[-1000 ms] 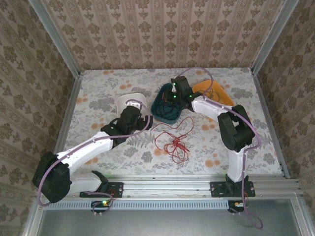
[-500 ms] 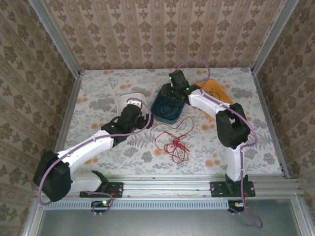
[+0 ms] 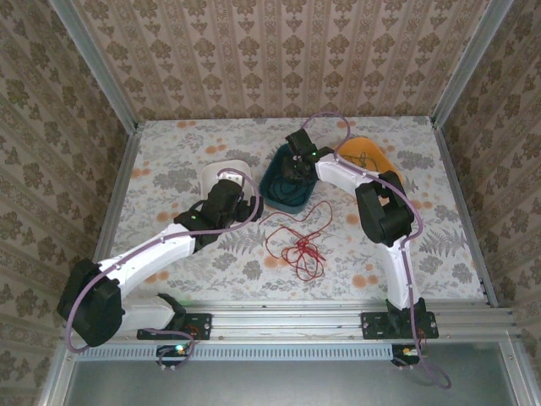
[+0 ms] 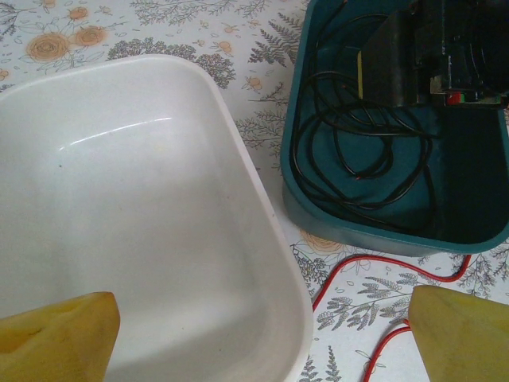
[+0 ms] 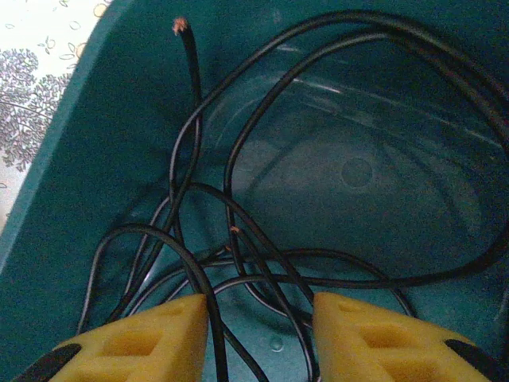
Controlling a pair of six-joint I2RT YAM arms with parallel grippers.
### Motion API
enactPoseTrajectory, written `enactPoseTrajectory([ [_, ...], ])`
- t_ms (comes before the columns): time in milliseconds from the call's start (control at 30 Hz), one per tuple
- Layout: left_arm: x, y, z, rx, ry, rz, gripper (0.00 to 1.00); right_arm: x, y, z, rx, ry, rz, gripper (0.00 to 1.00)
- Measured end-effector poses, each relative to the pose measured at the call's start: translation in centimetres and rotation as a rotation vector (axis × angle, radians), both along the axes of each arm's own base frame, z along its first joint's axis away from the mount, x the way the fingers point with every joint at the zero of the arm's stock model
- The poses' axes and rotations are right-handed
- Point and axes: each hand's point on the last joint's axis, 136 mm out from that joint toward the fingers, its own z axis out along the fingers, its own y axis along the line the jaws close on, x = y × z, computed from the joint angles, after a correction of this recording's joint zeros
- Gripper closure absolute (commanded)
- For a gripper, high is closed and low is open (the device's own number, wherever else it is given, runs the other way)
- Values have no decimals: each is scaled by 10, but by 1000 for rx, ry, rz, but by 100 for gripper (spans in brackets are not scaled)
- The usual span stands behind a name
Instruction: Untangle the cables
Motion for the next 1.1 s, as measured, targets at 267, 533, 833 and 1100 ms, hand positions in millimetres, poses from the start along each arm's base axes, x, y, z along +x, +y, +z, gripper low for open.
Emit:
enactPoseTrajectory([
  [267, -9, -17, -1, 6, 6, -121, 5, -23, -12, 47, 23, -103, 29, 57],
  [533, -41, -70, -27, 2, 100, -421, 6, -74, -41, 126, 94, -261, 5, 57],
  [833, -69, -128, -61, 23, 203, -645, 7, -135, -94, 53, -18, -44, -80, 56],
  [1100, -78, -141, -67, 26, 216, -711, 7, -148, -113, -4, -78, 103, -113, 58],
])
